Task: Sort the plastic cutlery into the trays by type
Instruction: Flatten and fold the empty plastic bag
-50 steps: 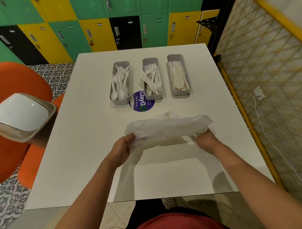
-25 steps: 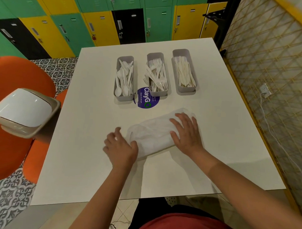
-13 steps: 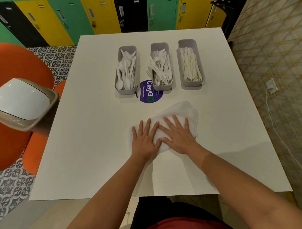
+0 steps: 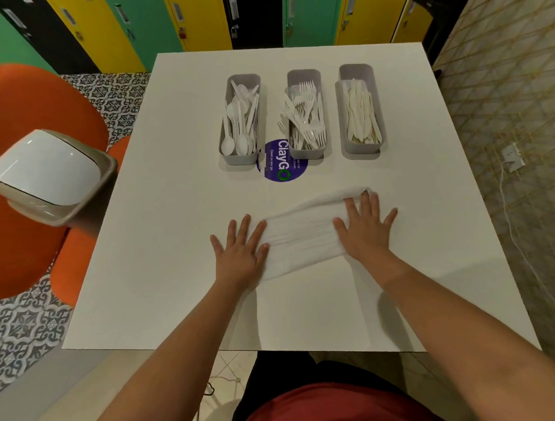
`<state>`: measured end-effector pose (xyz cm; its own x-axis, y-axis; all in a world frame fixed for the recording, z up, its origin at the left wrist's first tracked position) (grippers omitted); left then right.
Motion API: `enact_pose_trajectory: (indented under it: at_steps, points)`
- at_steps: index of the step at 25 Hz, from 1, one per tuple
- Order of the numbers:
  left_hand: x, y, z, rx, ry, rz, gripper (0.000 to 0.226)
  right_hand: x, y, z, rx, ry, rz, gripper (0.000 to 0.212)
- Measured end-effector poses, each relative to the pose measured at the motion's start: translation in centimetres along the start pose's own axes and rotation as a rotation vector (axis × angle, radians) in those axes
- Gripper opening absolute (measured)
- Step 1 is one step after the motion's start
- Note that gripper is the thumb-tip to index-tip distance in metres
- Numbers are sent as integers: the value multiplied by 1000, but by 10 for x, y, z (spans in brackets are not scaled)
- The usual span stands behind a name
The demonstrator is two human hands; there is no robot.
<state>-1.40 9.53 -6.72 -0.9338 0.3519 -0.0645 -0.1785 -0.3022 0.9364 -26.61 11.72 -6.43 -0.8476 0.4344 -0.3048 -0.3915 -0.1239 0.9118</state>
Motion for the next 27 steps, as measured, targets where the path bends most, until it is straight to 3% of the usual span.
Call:
enact_pose_trajectory:
  at_steps: [1,3,5,6,9,11,13,16,17,19,23,25,27]
  points:
    - [1,2,0,-15,4,0,54,-4,1,4,37,76,2,63]
    - [4,7,1,-6,43,5,55,-15,-3,17,43,413,-9,69]
    - [9,13,2,30,102,24,56,-21,-17,38,-85,709,48,79]
    - [11,17,2,37,125,37,56,-23,-23,44,-187,765,45,82]
    - [18,26,5,18,139,199,54,-31,-29,54,-304,679,-76,70]
    - [21,31,7,5,136,364,48,-39,-27,52,-131,676,-182,38]
    - [19,33,6,23,150,566,38,-41,-21,46,-81,581,-345,20]
    - [6,32,6,-18,264,1034,36,-44,-2,43,-197,295,-846,17]
    - [0,30,6,-18,286,1089,39,-45,6,42,-208,191,-1030,16]
    - [-2,28,8,-3,206,964,53,-47,20,39,-224,72,-1216,16]
    - [19,34,5,39,-202,654,92,-44,32,34,-355,35,-1270,20]
    - [29,37,4,120,-287,642,89,-41,32,36,-371,30,-1269,20]
    - [35,39,6,128,-225,865,67,-35,28,39,-377,97,-1192,34]
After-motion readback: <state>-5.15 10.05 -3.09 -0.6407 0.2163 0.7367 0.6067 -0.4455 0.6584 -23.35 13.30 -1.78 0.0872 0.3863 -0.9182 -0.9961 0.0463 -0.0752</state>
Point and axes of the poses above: each hand's wrist, its own z-axis away from the middle knuckle, its own y-axis out of the back of the hand, x = y × z, the point moved 1 cm from there along -z, towards the middle knuckle, and after that the axes turned 15 degrees about -z, right-handed, at the moved point
